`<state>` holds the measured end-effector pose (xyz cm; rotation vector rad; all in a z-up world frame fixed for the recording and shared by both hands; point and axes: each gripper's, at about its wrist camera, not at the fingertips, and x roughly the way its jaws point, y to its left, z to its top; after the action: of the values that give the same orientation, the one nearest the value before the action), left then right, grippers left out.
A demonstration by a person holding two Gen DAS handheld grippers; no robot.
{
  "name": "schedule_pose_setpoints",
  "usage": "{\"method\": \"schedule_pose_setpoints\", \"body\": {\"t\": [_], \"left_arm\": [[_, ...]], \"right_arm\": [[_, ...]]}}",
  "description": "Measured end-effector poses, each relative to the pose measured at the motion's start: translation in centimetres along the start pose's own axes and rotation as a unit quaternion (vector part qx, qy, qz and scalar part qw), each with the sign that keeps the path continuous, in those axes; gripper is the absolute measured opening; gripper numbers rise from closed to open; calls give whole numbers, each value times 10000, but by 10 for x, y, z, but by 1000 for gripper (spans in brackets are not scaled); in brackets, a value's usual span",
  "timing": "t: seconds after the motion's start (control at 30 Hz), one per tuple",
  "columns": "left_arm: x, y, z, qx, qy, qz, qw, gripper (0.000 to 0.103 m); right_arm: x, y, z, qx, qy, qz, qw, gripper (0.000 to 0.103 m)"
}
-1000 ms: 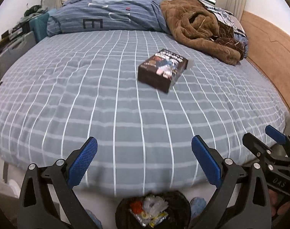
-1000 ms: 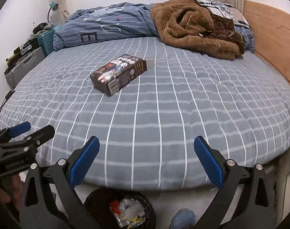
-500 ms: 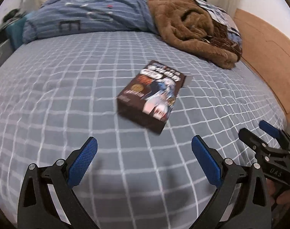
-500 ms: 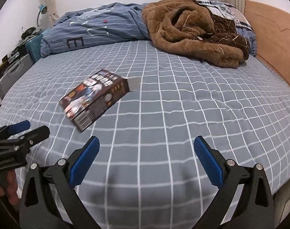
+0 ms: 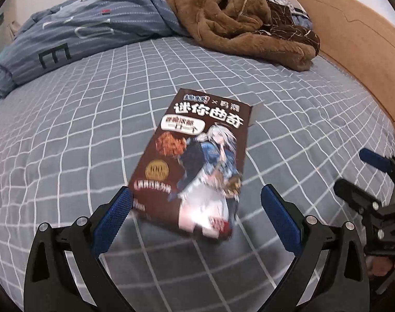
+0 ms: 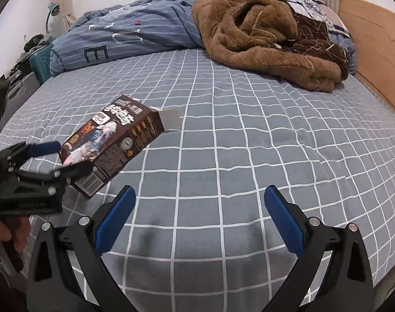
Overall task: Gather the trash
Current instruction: 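Grasp the brown cookie box with the left tool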
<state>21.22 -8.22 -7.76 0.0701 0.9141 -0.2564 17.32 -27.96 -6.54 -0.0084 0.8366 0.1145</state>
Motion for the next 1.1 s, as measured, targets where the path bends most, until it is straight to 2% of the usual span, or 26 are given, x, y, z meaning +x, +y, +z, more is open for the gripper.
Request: {"method": "schedule_pose_setpoints", "body": {"t": [0.1, 0.3, 0.7, 0.93, 1.1], "left_arm": [[7, 5, 7, 85, -5, 36, 10000, 97], [25, 13, 11, 56, 140, -250, 9996, 98], [32, 5, 4, 166, 176, -5, 9997, 98], [24, 7, 0, -279, 87, 159, 9994, 95], [8, 8, -6, -555, -24, 448, 9975, 95]], "right_arm": [[8, -1, 1, 12, 73, 10, 10000, 95], [17, 2, 2, -2, 133, 50, 9999, 95], [14, 3, 3, 31, 128, 98, 9999, 95], [8, -3, 6, 135, 78, 41, 9999, 95], [5, -6, 8, 159, 54, 35, 9999, 95]]}}
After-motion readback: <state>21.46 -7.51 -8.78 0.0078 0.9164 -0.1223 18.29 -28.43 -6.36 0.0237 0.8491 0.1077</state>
